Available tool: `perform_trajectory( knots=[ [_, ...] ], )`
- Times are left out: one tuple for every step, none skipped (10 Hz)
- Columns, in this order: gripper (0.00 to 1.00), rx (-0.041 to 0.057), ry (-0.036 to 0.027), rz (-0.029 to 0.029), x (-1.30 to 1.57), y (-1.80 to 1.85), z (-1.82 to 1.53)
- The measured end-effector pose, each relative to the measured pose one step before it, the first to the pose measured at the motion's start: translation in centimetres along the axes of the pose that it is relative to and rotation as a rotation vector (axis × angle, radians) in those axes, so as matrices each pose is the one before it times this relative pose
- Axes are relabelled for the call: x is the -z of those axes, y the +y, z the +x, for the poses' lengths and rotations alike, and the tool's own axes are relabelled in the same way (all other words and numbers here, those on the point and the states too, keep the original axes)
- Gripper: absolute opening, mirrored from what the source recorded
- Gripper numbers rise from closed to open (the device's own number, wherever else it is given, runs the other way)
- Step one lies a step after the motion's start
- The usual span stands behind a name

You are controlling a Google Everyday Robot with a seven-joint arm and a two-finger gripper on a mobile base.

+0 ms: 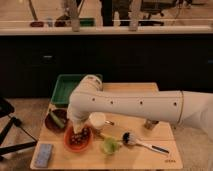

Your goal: Place grapes in red bowl

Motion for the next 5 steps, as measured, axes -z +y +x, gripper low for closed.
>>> perform_trajectory(
  knots=[
    [0.8,-0.00182,-0.00202,0.00364,0.033,-0.05,0.174],
    [0.8,-0.00167,-0.00136,0.00657,0.17,-0.096,0.289],
    [0.8,-0.00231,0.00134,0.00187,0.115,-0.043,0.368],
    [0.8,-0.003,0.00177,0.00272,0.217,-0.134,0.479],
    [0.8,-0.0052,0.00193,0.00075,0.153,-0.063,0.539]
  ],
)
